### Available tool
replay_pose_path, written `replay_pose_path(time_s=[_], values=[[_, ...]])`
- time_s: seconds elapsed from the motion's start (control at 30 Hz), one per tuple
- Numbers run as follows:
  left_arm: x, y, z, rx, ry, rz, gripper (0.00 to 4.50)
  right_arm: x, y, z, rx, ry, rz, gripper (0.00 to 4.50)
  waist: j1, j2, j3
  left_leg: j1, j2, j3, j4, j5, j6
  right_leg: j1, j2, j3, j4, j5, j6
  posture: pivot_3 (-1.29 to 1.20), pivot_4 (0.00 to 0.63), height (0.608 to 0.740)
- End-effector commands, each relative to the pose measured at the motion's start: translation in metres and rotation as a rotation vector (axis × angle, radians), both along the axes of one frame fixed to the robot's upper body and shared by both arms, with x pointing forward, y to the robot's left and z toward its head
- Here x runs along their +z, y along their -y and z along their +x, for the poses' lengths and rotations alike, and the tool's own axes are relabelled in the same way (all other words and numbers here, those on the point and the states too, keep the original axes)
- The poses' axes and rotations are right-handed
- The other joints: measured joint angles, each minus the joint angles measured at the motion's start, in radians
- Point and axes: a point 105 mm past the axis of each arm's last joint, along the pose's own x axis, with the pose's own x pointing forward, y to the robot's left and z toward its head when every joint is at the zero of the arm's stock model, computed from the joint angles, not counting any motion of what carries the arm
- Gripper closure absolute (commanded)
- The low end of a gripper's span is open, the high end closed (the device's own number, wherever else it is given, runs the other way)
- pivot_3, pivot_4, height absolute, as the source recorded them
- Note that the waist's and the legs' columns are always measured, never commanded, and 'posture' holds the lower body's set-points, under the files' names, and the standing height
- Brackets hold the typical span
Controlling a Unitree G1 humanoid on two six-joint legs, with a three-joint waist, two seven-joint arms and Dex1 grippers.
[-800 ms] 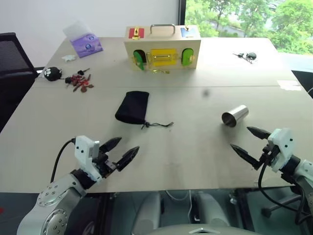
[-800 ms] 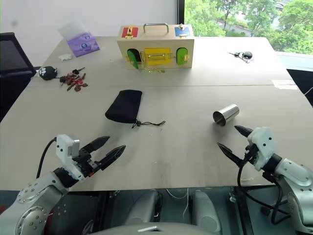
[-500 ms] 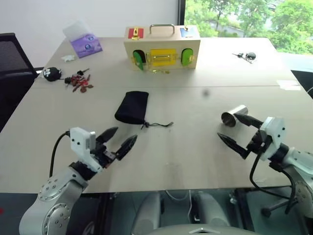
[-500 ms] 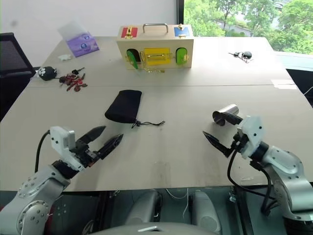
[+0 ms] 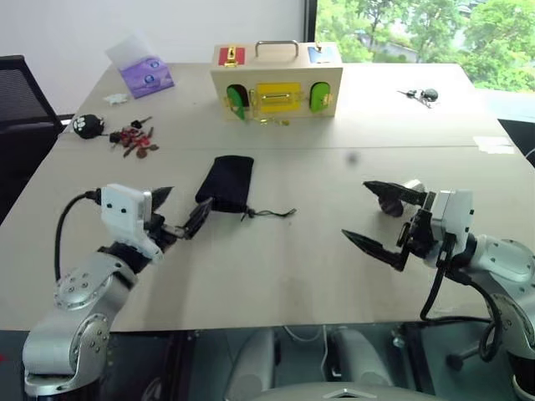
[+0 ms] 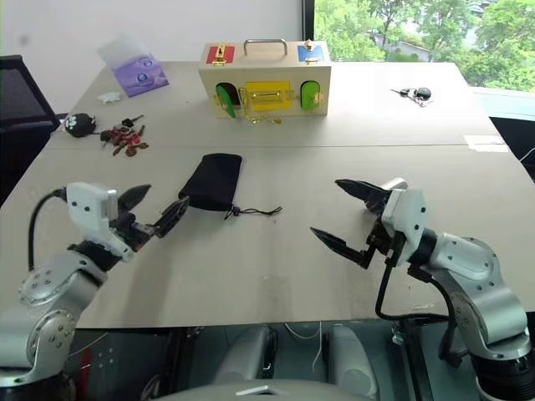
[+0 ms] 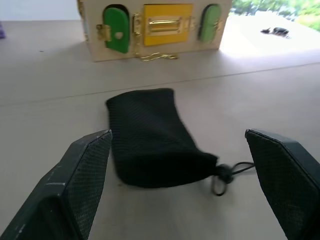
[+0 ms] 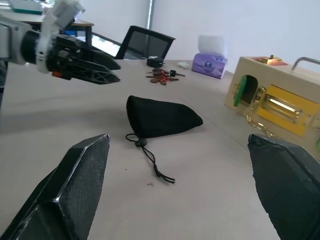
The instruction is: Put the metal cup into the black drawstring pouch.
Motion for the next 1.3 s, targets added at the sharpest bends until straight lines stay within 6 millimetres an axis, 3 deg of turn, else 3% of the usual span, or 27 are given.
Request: replay_pose_path(time_s=[0.03, 0.17, 0.33, 0.5, 0.87, 1.17, 1.27, 1.3], values=[[0.005, -0.009, 0.011, 0.05, 0.037, 0.319, 0.06, 0.008, -0.007, -0.009, 0.054, 0.035, 0.001, 0.01, 0.001, 0.0, 0.0, 0.0, 0.0, 0.0, 0.0, 0.0, 0.0, 0.0, 0.0, 0.0, 0.0, 0.0, 0.0, 0.0, 0.15, 0.74], [0.009, -0.019, 0.02, 0.112, 0.087, 0.739, 0.06, 0.007, -0.01, -0.008, 0.055, 0.025, 0.006, 0.01, 0.0, 0.0, 0.0, 0.0, 0.0, 0.0, -0.001, 0.0, 0.0, 0.0, 0.0, 0.0, -0.001, 0.0, 0.0, 0.0, 0.15, 0.74], [0.004, -0.007, 0.023, -0.03, 0.117, 0.969, 0.06, 0.004, -0.01, -0.005, 0.041, 0.017, 0.003, 0.01, 0.0, 0.0, 0.0, 0.0, 0.0, 0.0, -0.003, 0.0, 0.0, -0.001, -0.004, 0.0, -0.001, 0.0, 0.0, 0.0, 0.15, 0.74], [-0.001, -0.005, 0.035, -0.051, 0.175, 1.17, 0.06, 0.003, -0.009, -0.002, 0.021, 0.019, 0.003, 0.01, 0.0, 0.0, 0.001, -0.001, 0.0, 0.0, -0.004, 0.0, 0.0, -0.002, -0.005, -0.001, -0.001, 0.0, 0.0, 0.0, 0.15, 0.74], [-0.007, 0.028, 0.052, -0.149, 0.211, 1.127, 0.06, -0.002, -0.007, -0.006, -0.017, 0.018, 0.005, 0.01, 0.0, 0.0, 0.001, -0.002, -0.001, -0.001, -0.003, 0.0, 0.0, -0.002, -0.003, -0.005, 0.0, 0.0, 0.0, 0.0, 0.15, 0.74], [-0.012, 0.036, 0.065, -0.183, 0.178, 1.164, 0.06, -0.004, -0.007, -0.003, -0.05, 0.024, 0.006, 0.01, -0.001, 0.0, 0.001, -0.002, -0.001, -0.001, -0.003, 0.0, 0.0, -0.002, -0.002, -0.005, 0.0, 0.0, 0.0, 0.0, 0.15, 0.74], [-0.014, 0.036, 0.066, -0.201, 0.149, 1.164, 0.94, -0.005, -0.006, 0.0, -0.075, 0.024, 0.003, 0.0, -0.002, 0.0, 0.001, -0.002, -0.001, -0.001, -0.003, 0.0, 0.0, -0.002, -0.003, -0.005, 0.0, 0.0, 0.0, 0.0, 0.15, 0.74], [-0.014, 0.035, 0.066, -0.207, 0.141, 1.162, 1.49, -0.005, -0.006, 0.002, -0.087, 0.02, 0.003, 0.0, -0.002, 0.0, 0.001, -0.002, -0.001, -0.001, -0.003, 0.0, 0.0, -0.002, -0.003, -0.005, 0.0, 0.0, 0.0, 0.0, 0.15, 0.74]])
